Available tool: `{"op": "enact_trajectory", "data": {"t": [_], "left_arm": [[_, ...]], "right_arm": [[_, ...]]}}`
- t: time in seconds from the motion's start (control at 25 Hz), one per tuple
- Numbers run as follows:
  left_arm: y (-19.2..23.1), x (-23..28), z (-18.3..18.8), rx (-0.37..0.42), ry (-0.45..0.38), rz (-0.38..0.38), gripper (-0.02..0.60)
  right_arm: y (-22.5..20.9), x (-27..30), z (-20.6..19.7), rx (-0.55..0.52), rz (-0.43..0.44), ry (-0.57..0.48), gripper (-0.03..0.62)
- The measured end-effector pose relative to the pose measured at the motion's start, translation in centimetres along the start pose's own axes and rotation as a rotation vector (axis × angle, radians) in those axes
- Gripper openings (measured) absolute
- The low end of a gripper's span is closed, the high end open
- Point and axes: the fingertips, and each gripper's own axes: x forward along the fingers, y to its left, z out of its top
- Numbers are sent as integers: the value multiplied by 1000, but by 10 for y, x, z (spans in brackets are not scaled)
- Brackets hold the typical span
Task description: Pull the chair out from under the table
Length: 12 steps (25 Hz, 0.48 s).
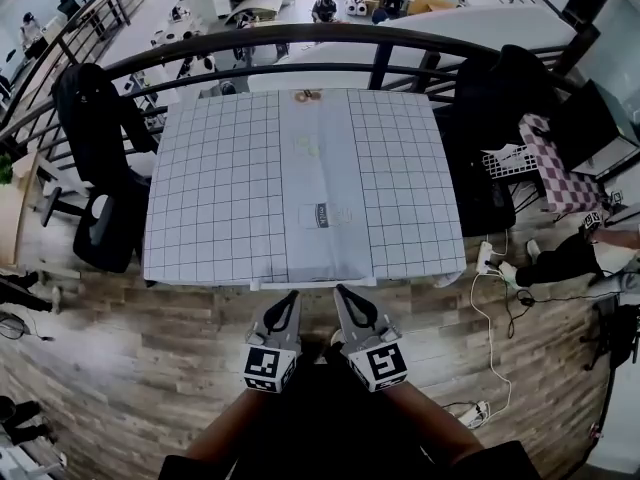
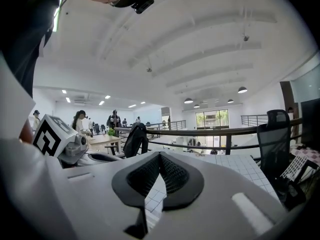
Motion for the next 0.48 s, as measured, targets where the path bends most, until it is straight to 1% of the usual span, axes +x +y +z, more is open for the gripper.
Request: {"op": "enact_trajectory", "data": {"t": [0.08, 0.12, 0.2, 0.28, 0.36, 0.44, 0.48], "left_arm": [[7, 4, -3, 16, 31, 12, 9], [11, 3, -3, 17, 50, 7, 9], [12, 8, -12, 17, 94, -43, 9], [12, 26, -32, 29, 141, -102, 9], [16, 45, -51, 71, 203, -147, 9], [25, 54, -68, 138, 293, -194, 9], [29, 57, -75, 177, 333, -216, 9]], "right_arm": [[-4, 6, -2, -30, 4, 27, -3], [-4, 8, 0, -39, 8, 33, -3], [-2, 13, -8, -64, 34, 83, -3], [-6, 23, -40, -85, 102, 198, -3], [-8, 33, -73, -63, 184, 310, -3], [-3, 42, -92, -56, 230, 376, -3], [-1, 46, -100, -78, 246, 408, -3]]}}
